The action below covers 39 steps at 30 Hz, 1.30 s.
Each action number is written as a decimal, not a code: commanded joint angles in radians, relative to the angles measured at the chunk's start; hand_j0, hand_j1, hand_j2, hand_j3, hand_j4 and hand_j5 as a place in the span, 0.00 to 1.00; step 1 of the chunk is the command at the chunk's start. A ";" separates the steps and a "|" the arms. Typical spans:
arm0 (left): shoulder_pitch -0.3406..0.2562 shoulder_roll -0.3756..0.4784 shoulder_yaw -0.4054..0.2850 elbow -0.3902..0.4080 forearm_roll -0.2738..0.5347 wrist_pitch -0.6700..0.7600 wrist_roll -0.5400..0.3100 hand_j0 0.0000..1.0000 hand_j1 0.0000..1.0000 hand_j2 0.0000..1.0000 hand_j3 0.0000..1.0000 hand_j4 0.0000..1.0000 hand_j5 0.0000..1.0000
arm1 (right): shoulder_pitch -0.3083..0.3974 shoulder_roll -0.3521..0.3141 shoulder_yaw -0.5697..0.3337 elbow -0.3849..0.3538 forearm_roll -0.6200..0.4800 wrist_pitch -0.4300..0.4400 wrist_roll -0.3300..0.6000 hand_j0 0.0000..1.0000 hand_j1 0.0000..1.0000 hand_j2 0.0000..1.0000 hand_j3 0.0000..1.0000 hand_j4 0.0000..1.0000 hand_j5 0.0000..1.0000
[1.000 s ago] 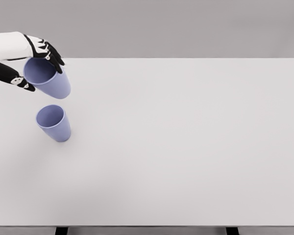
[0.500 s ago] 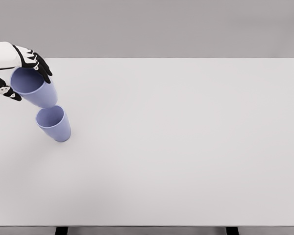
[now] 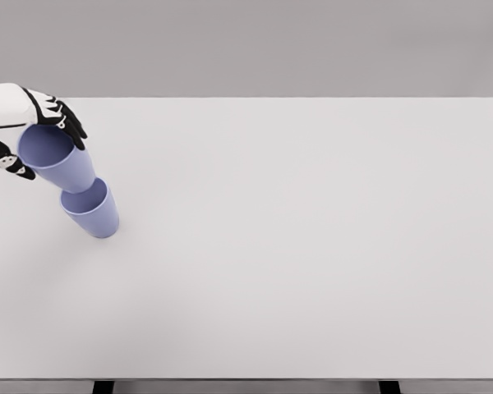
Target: Place the right cup on the left cup with left arm
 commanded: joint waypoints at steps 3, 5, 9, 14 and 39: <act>0.002 0.007 0.002 -0.002 0.006 0.003 0.001 0.65 0.65 0.65 0.65 0.65 0.65 | 0.000 0.000 0.000 -0.001 0.000 0.000 0.001 1.00 1.00 1.00 1.00 1.00 1.00; 0.002 0.006 0.002 -0.002 0.006 0.003 0.001 0.65 0.65 0.65 0.65 0.65 0.65 | 0.000 0.000 0.000 0.001 0.000 0.000 -0.001 1.00 1.00 1.00 1.00 1.00 1.00; 0.005 0.006 -0.001 -0.011 0.006 0.003 0.001 0.65 0.65 0.65 0.65 0.65 0.65 | 0.000 0.000 0.000 0.001 0.000 0.000 0.001 1.00 1.00 1.00 1.00 1.00 1.00; 0.035 0.006 0.013 -0.018 0.006 0.003 0.001 0.65 0.65 0.65 0.65 0.65 0.65 | 0.000 0.000 0.000 0.001 0.000 0.000 0.001 1.00 1.00 1.00 1.00 1.00 1.00; 0.038 -0.011 0.006 0.003 -0.004 0.003 0.001 0.65 0.65 0.65 0.65 0.65 0.65 | 0.000 0.000 0.000 0.001 0.000 0.000 -0.001 1.00 1.00 1.00 1.00 1.00 1.00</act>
